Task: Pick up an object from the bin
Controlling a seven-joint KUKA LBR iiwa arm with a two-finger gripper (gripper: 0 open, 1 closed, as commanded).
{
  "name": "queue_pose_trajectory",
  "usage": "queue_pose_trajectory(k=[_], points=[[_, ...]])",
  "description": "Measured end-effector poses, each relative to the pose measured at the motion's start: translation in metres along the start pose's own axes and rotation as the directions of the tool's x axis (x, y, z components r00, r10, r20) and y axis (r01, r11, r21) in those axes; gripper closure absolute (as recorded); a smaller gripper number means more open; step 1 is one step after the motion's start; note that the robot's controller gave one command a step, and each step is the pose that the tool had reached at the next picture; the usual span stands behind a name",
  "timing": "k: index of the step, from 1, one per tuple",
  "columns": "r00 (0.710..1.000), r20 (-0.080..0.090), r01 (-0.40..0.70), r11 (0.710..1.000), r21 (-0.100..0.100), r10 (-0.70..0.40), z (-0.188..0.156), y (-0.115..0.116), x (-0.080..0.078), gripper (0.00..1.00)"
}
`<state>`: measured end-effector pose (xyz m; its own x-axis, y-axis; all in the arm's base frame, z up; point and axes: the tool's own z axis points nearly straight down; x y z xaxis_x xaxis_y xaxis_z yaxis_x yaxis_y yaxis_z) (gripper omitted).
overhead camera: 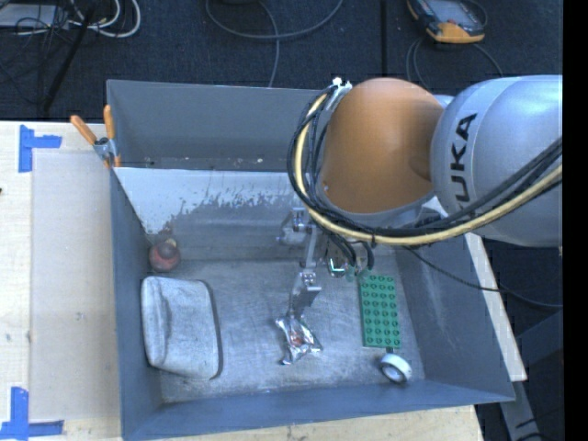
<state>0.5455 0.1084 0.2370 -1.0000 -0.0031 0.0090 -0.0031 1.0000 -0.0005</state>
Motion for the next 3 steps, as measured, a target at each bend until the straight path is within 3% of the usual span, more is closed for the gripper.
queue_pose_trajectory(k=[1,2,3], points=[[0.981,0.013,0.193,0.981,0.001,-0.193,0.167,-0.079,0.051,0.0],[0.993,0.009,0.115,0.993,0.0,-0.115,0.137,-0.073,0.067,0.0],[1.0,0.008,0.013,1.0,-0.001,-0.013,0.138,-0.071,0.064,0.0]])
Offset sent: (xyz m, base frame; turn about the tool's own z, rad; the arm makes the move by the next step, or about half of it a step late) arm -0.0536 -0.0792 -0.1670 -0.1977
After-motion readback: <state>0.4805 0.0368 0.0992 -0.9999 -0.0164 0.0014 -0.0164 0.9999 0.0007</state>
